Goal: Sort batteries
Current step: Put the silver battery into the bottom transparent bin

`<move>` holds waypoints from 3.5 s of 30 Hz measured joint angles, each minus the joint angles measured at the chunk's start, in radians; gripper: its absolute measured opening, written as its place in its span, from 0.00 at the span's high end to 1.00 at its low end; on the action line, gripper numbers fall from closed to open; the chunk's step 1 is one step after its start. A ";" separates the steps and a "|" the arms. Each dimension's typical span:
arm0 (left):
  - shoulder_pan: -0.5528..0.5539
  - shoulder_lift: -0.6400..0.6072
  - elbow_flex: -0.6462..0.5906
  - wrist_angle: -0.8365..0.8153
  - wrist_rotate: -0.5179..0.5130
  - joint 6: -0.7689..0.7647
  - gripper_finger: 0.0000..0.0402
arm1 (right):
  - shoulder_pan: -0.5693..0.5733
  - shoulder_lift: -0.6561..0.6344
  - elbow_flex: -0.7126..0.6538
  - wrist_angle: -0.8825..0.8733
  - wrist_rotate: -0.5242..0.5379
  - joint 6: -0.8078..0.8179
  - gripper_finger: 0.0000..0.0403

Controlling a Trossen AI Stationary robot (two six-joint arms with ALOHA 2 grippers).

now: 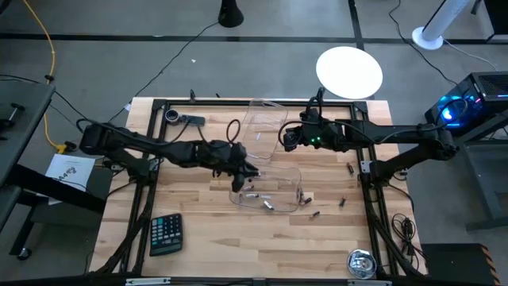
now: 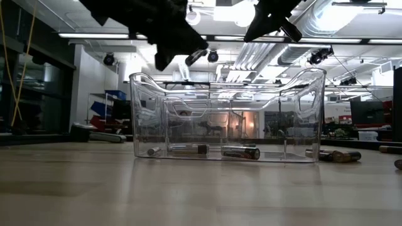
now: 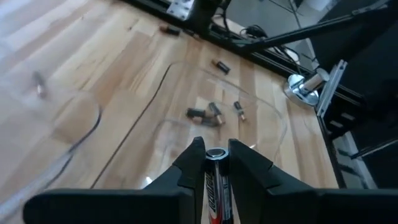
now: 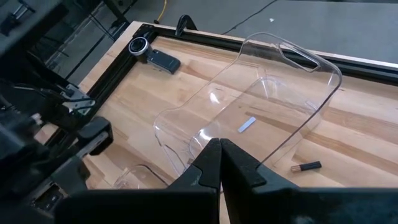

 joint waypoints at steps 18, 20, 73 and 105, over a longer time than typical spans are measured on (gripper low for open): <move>0.063 -0.037 0.072 -0.254 -0.085 0.184 0.62 | 0.000 0.000 0.000 -0.016 -0.013 -0.001 1.00; 0.104 -0.063 0.072 -0.336 -0.172 0.194 0.61 | 0.000 0.000 0.000 -0.021 -0.022 0.000 1.00; 0.209 0.101 0.005 -0.267 0.149 0.129 1.00 | 0.000 0.000 0.000 -0.045 -0.014 0.008 1.00; 0.173 0.343 0.004 -0.111 0.043 0.098 1.00 | 0.000 0.000 0.000 -0.059 0.001 0.018 1.00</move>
